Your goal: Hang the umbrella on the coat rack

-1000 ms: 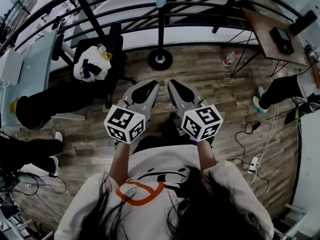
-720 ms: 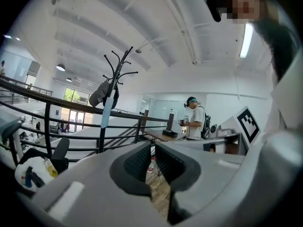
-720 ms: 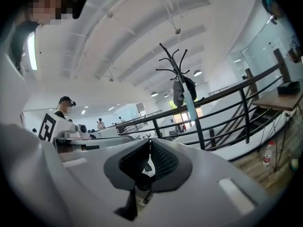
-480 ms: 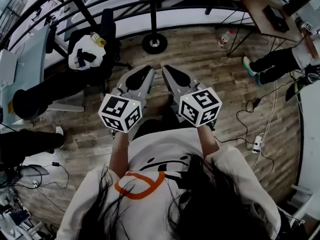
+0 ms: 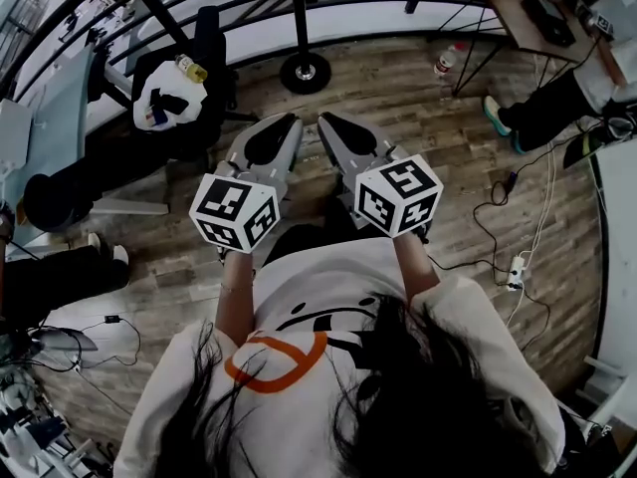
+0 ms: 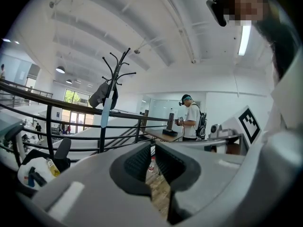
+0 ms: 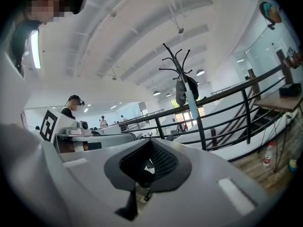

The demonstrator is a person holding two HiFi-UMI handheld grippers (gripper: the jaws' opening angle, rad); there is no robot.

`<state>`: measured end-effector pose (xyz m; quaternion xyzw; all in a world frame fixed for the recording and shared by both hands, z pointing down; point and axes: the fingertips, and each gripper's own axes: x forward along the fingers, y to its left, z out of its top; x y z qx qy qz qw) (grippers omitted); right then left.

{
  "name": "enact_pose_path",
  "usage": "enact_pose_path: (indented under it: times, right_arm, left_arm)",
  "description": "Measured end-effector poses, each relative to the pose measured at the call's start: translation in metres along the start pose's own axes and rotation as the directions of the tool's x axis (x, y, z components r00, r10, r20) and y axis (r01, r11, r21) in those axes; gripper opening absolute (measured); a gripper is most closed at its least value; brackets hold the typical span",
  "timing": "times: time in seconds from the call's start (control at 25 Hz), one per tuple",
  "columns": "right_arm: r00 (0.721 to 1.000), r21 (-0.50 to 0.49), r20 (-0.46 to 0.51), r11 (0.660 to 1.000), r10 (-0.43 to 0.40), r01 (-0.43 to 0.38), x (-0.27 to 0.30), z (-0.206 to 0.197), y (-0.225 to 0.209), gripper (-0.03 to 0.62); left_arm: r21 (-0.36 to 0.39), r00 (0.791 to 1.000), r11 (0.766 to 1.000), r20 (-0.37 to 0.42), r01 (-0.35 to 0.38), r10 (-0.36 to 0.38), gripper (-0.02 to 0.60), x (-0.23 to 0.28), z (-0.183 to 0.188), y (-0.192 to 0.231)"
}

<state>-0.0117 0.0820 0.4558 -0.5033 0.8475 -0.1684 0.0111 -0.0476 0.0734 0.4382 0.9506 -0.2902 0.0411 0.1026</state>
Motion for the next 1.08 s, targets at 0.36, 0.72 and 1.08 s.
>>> enact_pose_path:
  times: [0.36,0.72,1.08]
  right_arm:
    - [1.0,-0.014,-0.019,1.0,0.015,-0.015,0.005,-0.004,0.001,0.008]
    - [0.999,-0.01,-0.038,1.0,0.019,-0.02,0.012,-0.007,-0.005,0.008]
    - [0.997,-0.013,-0.066,0.999,0.046,-0.047,0.033,-0.008,-0.015,0.008]
  left_arm:
    - [-0.001,1.0,1.0,-0.002,-0.017,0.017,0.02,-0.001,0.0,0.007]
    - [-0.009,1.0,1.0,-0.009,-0.019,0.019,0.019,0.005,-0.002,0.01]
    - [-0.028,0.998,0.998,-0.011,-0.058,0.058,0.02,0.015,-0.002,0.031]
